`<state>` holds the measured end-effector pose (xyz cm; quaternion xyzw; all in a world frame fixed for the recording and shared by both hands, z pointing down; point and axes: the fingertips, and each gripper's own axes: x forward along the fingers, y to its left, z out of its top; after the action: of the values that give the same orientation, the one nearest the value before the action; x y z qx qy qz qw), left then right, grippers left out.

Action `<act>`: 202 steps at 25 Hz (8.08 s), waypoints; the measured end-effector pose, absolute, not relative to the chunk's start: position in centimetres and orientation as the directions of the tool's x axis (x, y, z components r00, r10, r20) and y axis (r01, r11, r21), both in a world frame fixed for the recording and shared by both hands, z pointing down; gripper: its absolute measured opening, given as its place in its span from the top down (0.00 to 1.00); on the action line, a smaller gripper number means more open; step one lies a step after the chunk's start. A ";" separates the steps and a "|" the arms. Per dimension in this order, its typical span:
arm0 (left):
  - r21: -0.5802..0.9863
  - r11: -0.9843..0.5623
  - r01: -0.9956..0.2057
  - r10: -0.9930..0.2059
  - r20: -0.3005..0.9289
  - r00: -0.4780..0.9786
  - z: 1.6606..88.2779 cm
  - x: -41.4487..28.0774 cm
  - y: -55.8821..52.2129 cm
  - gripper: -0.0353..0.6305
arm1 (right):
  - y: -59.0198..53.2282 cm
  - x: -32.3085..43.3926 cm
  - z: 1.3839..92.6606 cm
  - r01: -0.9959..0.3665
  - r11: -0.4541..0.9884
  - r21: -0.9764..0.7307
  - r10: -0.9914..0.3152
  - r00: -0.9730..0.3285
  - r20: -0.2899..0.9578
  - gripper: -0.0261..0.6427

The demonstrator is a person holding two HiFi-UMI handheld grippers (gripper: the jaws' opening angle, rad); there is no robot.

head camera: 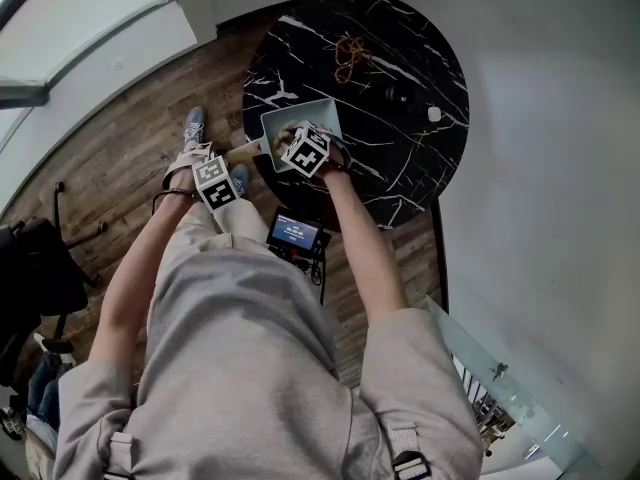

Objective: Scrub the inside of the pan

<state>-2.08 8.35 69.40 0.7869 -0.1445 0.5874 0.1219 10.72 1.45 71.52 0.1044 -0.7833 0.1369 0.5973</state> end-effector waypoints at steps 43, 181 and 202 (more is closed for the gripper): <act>0.056 -0.920 -0.388 -0.052 0.963 0.263 69.6 -1.9 8.6 0.75 | -6.2 18.8 71.0 -0.267 0.947 0.180 -0.169 0.064 0.983 0.86; 0.071 -0.926 -0.372 -0.027 0.967 0.252 69.5 -2.1 9.6 0.75 | -8.9 20.5 67.7 -0.728 0.641 0.242 -0.444 -0.095 0.891 0.85; 0.060 -0.947 -0.315 -0.016 0.972 0.235 69.7 -2.2 9.5 0.74 | -8.0 15.9 71.1 -0.888 0.459 0.021 -0.415 -0.194 0.889 0.87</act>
<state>-2.21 9.52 69.65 0.7763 -0.1067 0.6091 0.1226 15.93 -7.97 71.07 0.4487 -0.7264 0.2631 0.4492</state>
